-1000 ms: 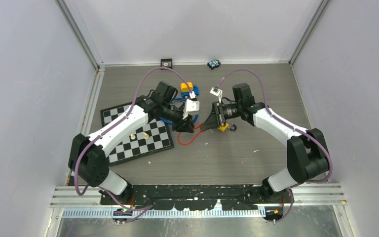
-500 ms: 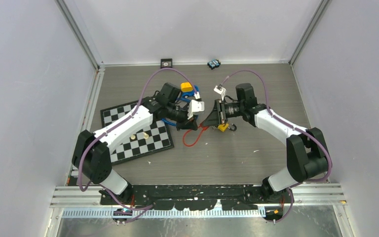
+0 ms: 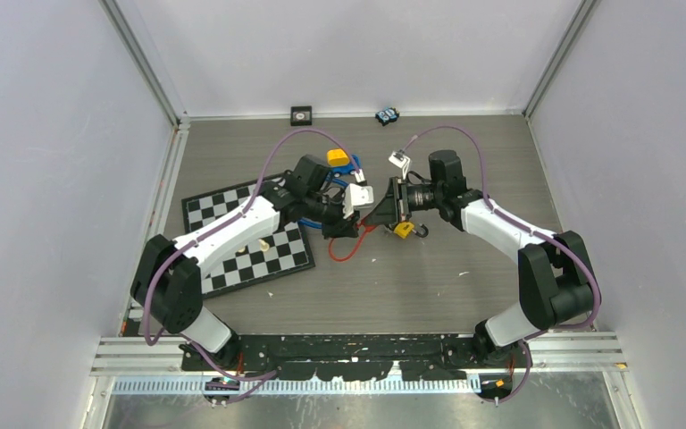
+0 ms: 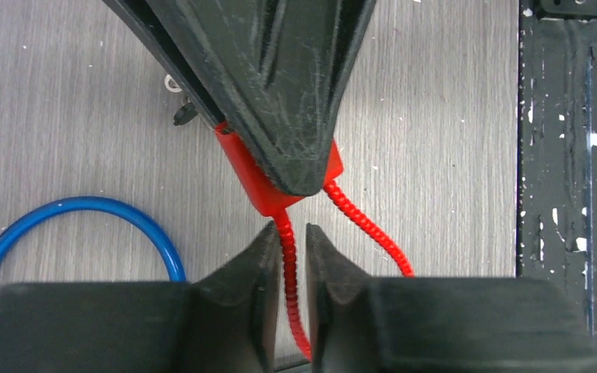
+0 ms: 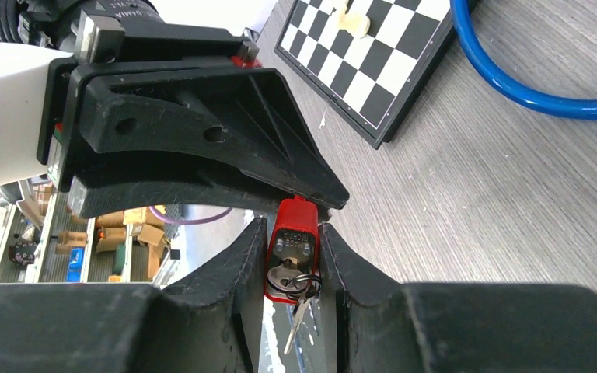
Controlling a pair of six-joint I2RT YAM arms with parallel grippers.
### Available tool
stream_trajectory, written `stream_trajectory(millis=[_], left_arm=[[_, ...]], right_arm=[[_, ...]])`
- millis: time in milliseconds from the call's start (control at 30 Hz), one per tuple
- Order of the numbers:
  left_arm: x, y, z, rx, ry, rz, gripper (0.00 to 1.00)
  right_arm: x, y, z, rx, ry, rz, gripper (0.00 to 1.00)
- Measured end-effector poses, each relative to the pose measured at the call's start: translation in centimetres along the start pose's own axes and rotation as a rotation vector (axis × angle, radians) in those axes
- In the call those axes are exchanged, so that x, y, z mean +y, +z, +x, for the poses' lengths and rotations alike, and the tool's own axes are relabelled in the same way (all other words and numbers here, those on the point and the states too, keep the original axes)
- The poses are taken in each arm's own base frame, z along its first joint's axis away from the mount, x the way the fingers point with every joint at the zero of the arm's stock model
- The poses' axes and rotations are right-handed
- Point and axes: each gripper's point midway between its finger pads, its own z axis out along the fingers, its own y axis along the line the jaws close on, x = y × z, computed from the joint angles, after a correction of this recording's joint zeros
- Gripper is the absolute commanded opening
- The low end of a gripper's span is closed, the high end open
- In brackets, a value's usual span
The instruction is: Unlock with the key
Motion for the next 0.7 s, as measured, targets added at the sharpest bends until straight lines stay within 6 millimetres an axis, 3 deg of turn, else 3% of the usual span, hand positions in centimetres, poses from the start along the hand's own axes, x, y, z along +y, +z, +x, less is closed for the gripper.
stream_trajectory(millis=[67, 100, 467, 700], left_arm=[[0.2, 0.0, -0.1, -0.001, 0.005, -0.01, 0.01], [0.2, 0.0, -0.1, 0.0, 0.001, -0.012, 0.0], [0.6, 0.8, 0.3, 0.046, 0.037, -0.058, 0.0], [0.7, 1.6, 0.9, 0.132, 0.153, -0.115, 0.01]], right_arm=[[0.1, 0.0, 0.0, 0.001, 0.003, -0.003, 0.01], [0.1, 0.0, 0.0, 0.001, 0.004, -0.003, 0.0], [-1.2, -0.1, -0.3, -0.04, 0.064, 0.056, 0.0], [-2.3, -0.2, 0.0, -0.049, 0.118, 0.114, 0.0]])
